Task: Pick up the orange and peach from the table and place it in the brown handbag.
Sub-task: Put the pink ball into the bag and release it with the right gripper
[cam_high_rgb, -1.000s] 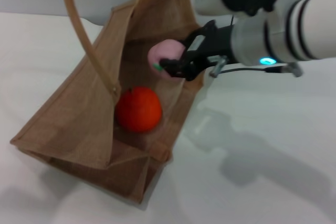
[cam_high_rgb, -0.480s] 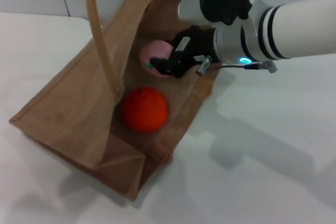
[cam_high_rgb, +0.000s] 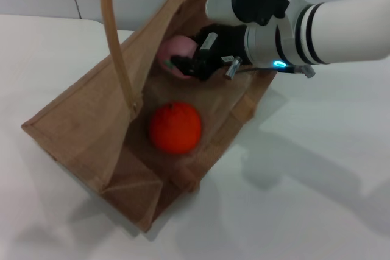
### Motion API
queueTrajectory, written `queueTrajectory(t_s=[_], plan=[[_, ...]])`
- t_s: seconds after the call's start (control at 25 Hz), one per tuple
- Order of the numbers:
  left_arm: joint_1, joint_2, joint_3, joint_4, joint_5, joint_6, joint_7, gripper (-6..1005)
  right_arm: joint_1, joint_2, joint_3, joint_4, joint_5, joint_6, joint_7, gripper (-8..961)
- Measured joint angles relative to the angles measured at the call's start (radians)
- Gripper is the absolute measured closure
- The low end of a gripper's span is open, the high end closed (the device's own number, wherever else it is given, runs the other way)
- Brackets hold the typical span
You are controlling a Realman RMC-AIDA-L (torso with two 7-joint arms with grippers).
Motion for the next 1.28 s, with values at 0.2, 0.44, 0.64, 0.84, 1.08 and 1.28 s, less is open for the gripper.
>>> queueTrajectory(t_s=[0.2,0.44,0.64,0.84,1.08,1.28], plan=[[0.0,0.0,0.001,0.0,-0.002,0.0,-0.001,837,0.013,0.0,-0.003,0.046,0.002,-0.025,0.0,457],[0.009,0.0,0.013,0.0,-0.002,0.003,0.003,830,0.015,0.0,-0.002,0.061,0.003,-0.031,0.007,364],[0.012,-0.001,0.013,0.0,-0.001,0.006,0.002,824,0.014,0.001,0.004,0.062,0.004,-0.041,0.01,206],[0.015,-0.001,0.003,-0.01,0.008,0.01,0.003,818,0.015,0.001,0.001,0.06,0.027,-0.028,0.011,175],[0.041,0.0,-0.048,-0.072,0.012,0.037,0.016,811,-0.014,-0.006,0.091,0.003,0.01,0.165,0.022,180],[0.062,0.0,-0.069,-0.114,0.01,0.065,0.033,805,-0.128,-0.006,0.27,-0.138,-0.13,0.36,0.052,180]])
